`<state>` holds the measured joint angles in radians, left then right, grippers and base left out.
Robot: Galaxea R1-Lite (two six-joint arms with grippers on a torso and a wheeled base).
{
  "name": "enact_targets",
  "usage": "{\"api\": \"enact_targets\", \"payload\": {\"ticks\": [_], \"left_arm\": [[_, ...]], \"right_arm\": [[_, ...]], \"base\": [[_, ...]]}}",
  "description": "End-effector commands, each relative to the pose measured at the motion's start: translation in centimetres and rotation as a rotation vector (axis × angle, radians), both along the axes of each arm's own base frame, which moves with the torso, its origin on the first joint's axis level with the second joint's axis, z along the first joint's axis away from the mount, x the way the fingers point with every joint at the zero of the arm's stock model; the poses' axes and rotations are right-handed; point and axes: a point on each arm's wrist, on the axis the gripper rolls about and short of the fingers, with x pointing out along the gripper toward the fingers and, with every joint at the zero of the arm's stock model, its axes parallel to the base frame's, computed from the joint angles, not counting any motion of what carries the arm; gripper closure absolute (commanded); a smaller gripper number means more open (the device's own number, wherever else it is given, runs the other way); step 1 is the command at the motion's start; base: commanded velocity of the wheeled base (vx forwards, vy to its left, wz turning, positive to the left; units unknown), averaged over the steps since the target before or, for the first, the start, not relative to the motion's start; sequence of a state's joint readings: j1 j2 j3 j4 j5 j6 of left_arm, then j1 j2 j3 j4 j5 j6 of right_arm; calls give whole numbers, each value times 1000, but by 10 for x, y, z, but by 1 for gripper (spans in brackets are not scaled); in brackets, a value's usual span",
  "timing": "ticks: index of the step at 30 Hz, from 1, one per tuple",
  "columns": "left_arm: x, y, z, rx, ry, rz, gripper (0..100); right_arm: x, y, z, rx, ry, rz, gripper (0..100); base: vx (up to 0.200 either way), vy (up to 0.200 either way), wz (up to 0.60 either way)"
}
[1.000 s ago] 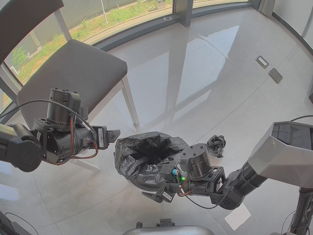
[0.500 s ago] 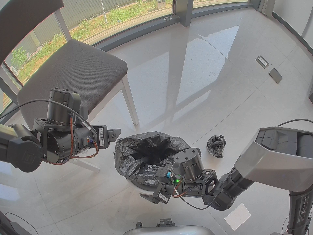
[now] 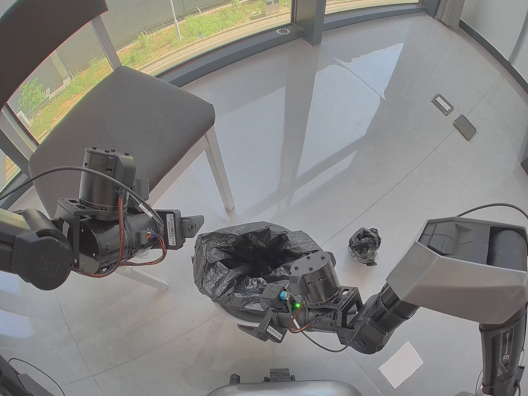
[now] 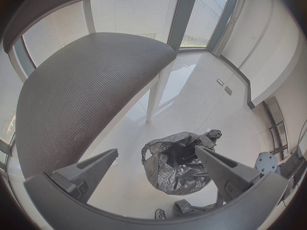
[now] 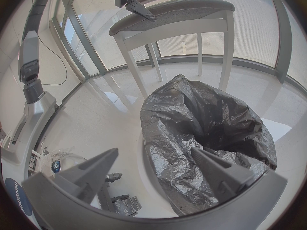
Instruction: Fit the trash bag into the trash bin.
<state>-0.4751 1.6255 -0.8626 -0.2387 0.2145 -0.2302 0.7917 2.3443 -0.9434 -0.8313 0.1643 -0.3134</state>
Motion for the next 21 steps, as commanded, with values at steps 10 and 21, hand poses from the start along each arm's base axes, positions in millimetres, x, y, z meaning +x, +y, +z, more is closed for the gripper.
{"api": "enact_targets", "payload": {"ticks": [10,21], "left_arm": [[1,0,-1,0,3,2,0],[1,0,0,-4,0,4,0]], "right_arm": [[-7,-1,-4,-17,17,14,100],[-25,5,13,2,-1,58,100]], "base": [[0,0,0],[0,0,0]]}}
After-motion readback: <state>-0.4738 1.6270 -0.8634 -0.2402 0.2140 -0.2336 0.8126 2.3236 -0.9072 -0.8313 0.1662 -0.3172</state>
